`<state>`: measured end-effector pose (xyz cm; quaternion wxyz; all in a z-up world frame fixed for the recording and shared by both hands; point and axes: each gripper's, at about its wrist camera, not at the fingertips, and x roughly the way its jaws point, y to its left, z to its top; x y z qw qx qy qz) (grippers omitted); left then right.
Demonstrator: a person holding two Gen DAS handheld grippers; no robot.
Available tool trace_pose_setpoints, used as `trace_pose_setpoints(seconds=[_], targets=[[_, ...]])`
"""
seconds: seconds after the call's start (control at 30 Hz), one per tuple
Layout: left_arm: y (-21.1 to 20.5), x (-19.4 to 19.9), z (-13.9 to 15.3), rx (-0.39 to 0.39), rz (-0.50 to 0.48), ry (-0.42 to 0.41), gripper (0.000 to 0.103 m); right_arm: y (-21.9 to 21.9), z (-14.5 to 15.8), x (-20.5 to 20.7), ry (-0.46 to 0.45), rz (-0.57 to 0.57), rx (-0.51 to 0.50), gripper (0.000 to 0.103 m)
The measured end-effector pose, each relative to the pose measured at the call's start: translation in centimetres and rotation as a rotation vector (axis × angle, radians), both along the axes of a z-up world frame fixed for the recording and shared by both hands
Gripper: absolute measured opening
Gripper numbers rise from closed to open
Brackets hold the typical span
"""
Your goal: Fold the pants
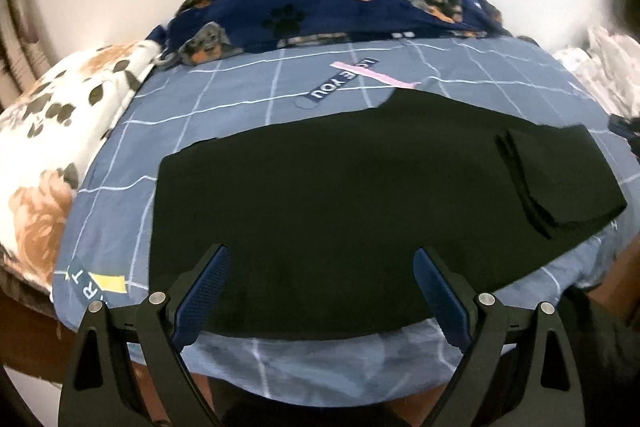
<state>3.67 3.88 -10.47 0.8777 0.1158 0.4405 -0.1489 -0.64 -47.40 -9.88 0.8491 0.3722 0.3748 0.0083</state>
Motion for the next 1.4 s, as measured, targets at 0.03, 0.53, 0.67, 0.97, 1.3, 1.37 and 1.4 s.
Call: trace_pose_setpoints(seconds=[0.03, 0.53, 0.67, 0.97, 1.3, 1.37, 1.4], targets=[[-0.4, -0.2, 0.0, 0.008, -0.01, 0.0, 0.093, -1.0, -0.7, 0.0, 0.005, -0.019, 0.024, 0.012], [-3.5, -0.9, -0.6, 0.064, -0.062, 0.027, 0.093, -2.4, -7.0, 3.9, 0.096, 0.004, 0.112, 0.0], [-3.6, -0.8, -0.8, 0.064, -0.061, 0.037, 0.093, -2.6, -7.5, 3.7, 0.1, -0.005, 0.144, 0.0], [-2.3, -0.4, -0.3, 0.009, -0.029, 0.045, 0.093, -3.1, -6.9, 3.1, 0.053, -0.026, 0.15, 0.0], [1.0, 0.8, 0.7, -0.075, 0.025, 0.069, 0.093, -1.7, -3.6, 2.4, -0.047, -0.021, 0.095, 0.01], [1.8, 1.2, 0.8, -0.097, 0.039, 0.074, 0.093, -0.4, -2.2, 2.3, -0.079, 0.013, 0.088, 0.01], [2.2, 1.3, 1.0, -0.098, 0.048, 0.071, 0.093, 0.5, -1.5, 2.4, -0.089, 0.038, 0.084, 0.01]])
